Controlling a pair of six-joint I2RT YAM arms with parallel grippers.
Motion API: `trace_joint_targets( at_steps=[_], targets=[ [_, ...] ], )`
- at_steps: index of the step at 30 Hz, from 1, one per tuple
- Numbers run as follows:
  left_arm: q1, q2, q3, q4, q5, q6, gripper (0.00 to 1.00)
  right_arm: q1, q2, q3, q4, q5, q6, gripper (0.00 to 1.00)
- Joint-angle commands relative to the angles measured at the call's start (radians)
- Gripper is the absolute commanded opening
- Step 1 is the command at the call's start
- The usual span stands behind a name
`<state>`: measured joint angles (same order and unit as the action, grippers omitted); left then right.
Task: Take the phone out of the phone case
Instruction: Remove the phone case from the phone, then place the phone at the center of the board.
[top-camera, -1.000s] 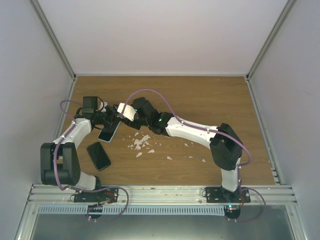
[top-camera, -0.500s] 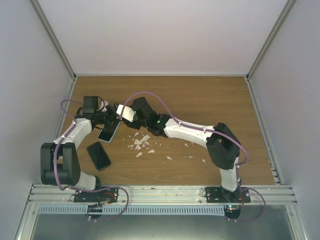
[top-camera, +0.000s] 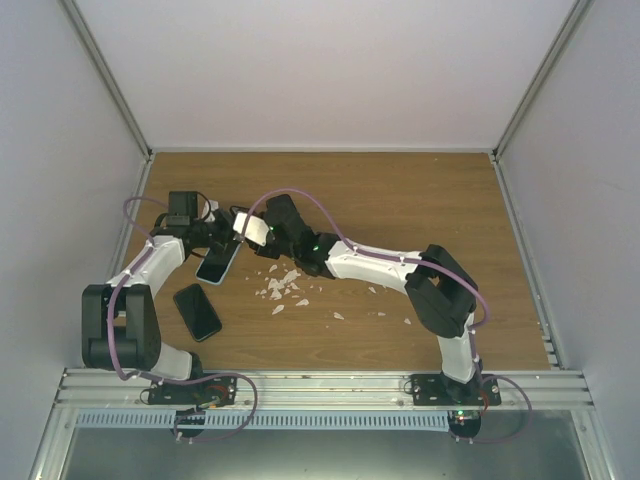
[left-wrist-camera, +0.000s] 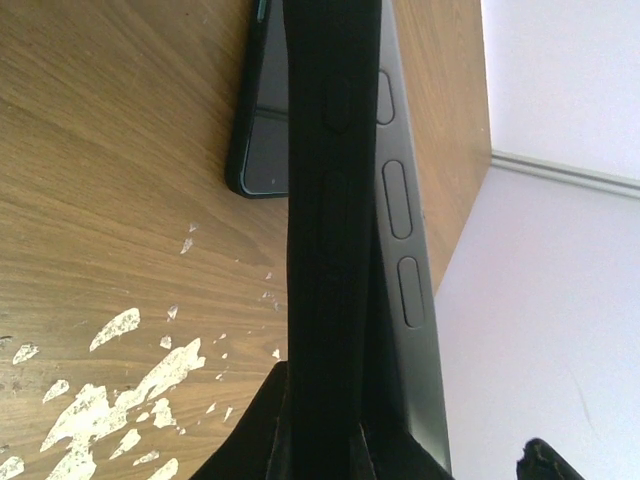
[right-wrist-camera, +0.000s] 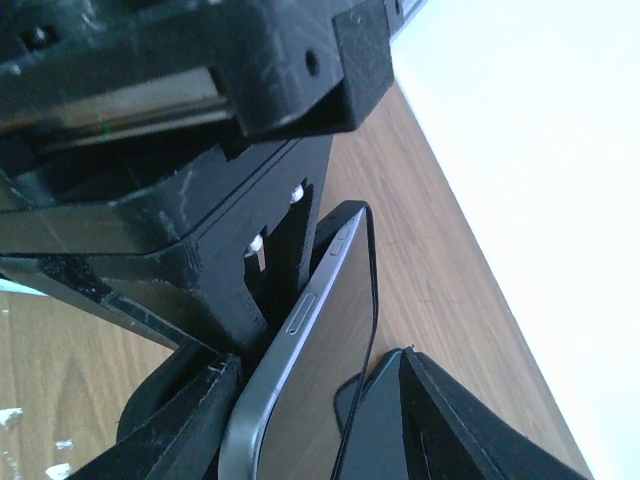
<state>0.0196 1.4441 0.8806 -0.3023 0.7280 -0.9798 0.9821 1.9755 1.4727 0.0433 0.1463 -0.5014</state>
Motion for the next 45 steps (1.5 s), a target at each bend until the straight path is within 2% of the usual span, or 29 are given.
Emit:
trace_joint_targets(
  at_steps=[1,6,12,19,23,28,35,45],
  targets=[
    [-0.012,0.005,0.091,0.037,0.114,0.050,0.00,-0.024,0.013,-0.071,0.083,0.064,-0.054,0.42],
    [-0.039,0.031,0.156,-0.041,0.147,0.108,0.00,-0.038,-0.012,-0.113,0.126,0.064,-0.071,0.37],
    [-0.044,0.016,0.141,-0.028,0.151,0.104,0.00,-0.039,-0.022,-0.112,0.139,0.064,-0.070,0.18],
    [-0.040,-0.001,0.130,-0.028,0.104,0.102,0.00,-0.039,-0.070,-0.114,0.127,0.064,-0.055,0.01],
    [-0.034,-0.008,0.121,-0.041,0.068,0.109,0.00,-0.043,-0.110,-0.114,0.104,0.058,-0.035,0.01],
    [-0.025,-0.023,0.106,-0.063,-0.005,0.138,0.00,-0.063,-0.159,-0.062,0.008,-0.024,0.069,0.01],
    [-0.009,-0.029,0.105,-0.094,-0.092,0.172,0.00,-0.083,-0.234,-0.025,-0.039,-0.097,0.152,0.00],
    [0.007,-0.036,0.114,-0.117,-0.139,0.225,0.00,-0.140,-0.281,-0.006,-0.070,-0.134,0.211,0.00]
  ],
)
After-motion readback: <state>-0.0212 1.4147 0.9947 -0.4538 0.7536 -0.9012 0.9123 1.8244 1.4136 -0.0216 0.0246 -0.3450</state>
